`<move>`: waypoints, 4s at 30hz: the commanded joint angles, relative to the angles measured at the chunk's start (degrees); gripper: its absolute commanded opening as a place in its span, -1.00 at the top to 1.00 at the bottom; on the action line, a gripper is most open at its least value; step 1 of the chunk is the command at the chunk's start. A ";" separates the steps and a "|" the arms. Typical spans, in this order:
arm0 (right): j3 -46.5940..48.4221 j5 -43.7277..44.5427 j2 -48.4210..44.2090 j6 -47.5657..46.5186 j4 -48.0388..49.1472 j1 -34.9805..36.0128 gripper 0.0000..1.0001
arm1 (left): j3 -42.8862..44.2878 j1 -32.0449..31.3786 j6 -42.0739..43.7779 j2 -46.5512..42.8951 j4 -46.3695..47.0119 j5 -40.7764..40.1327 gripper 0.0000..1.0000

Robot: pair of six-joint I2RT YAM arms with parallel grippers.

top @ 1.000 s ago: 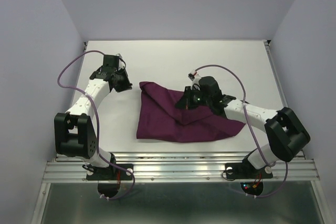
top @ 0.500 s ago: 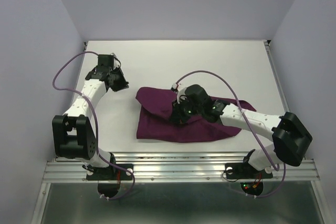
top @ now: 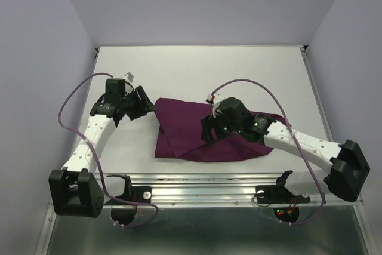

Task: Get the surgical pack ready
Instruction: Pack the surgical kit at the center of the board.

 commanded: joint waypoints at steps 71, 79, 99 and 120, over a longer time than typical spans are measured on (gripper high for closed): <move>-0.28 2.25 -4.14 11.94 0.74 -25.87 -0.42 | -19.53 -29.97 -19.04 -6.29 6.16 -0.81 -0.36; 0.60 1.29 -3.35 11.76 0.65 -25.87 -0.41 | -16.54 -30.58 -18.69 -4.44 6.60 -1.07 0.37; -0.98 0.42 -1.33 15.63 -4.80 -48.88 -0.39 | -8.72 -31.46 -16.50 -4.53 3.79 0.60 1.00; -16.72 -20.33 8.43 22.66 14.89 -51.01 -0.12 | -5.46 -31.99 -16.14 -4.35 3.53 -0.72 1.00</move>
